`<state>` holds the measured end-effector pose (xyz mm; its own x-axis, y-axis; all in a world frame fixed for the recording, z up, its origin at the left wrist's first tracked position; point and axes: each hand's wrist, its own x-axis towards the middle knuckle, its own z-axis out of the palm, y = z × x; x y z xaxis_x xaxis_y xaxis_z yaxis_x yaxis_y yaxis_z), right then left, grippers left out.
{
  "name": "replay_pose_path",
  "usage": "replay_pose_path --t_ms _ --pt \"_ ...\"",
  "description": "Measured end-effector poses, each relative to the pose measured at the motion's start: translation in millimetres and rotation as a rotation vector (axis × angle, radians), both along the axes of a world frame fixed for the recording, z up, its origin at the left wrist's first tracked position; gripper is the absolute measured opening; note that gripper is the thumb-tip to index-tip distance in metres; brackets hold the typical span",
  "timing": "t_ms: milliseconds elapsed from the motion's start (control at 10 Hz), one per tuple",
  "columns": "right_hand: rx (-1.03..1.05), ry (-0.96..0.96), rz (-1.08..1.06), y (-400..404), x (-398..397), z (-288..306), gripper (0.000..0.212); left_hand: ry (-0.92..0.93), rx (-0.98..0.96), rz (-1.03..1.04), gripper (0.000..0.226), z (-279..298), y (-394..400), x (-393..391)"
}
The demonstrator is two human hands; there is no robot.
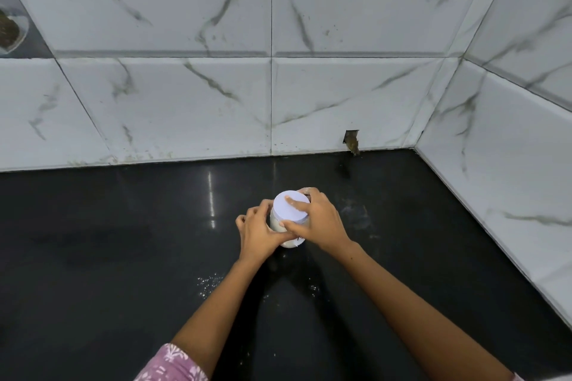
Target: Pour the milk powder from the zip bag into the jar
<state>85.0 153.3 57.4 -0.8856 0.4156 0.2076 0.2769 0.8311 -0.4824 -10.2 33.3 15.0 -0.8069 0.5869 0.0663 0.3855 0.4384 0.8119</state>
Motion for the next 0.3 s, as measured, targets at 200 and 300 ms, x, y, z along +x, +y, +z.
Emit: replay_pose_path --t_ms 200,300 --pt "0.105 0.015 -0.029 -16 4 -13 0.057 0.397 -0.174 -0.124 0.087 -10 -28 -1" --pt "0.191 0.061 -0.075 -24 10 -22 0.058 0.564 -0.222 -0.062 0.071 -15 -49 -2"
